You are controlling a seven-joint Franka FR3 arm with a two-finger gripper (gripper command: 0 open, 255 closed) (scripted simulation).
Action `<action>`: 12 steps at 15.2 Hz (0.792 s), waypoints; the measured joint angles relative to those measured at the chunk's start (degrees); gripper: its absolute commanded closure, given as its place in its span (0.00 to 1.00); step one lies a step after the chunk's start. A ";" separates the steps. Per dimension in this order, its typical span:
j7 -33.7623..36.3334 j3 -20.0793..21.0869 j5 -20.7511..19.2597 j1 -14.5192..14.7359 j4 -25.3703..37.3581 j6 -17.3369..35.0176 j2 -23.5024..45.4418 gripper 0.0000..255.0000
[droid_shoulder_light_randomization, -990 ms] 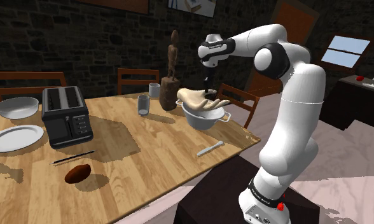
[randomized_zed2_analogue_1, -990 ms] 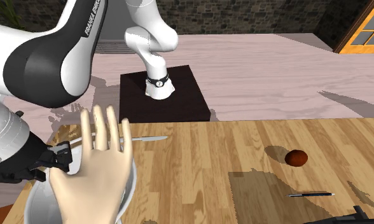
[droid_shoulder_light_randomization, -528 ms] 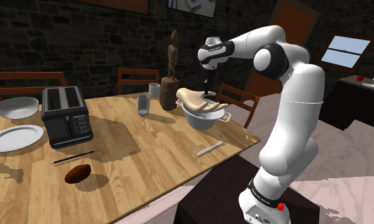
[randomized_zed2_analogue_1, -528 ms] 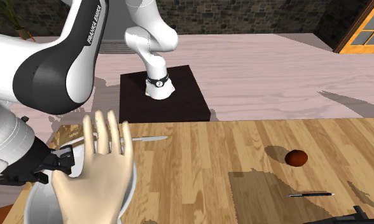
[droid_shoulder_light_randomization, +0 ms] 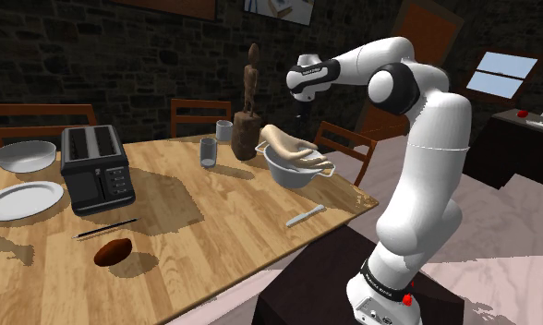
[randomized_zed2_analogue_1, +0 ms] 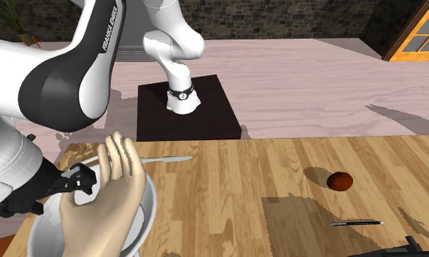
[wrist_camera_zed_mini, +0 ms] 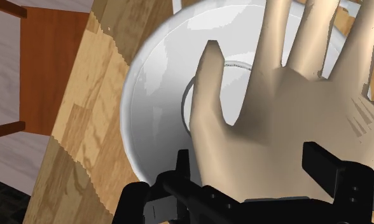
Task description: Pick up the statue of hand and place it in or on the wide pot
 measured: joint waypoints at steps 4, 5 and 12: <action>0.11 0.14 0.00 0.31 2.83 -3.33 -0.51 0.00; -0.21 0.10 0.08 0.21 4.81 -5.06 -0.31 0.00; -0.07 0.20 0.10 0.42 6.51 -6.96 -0.41 0.00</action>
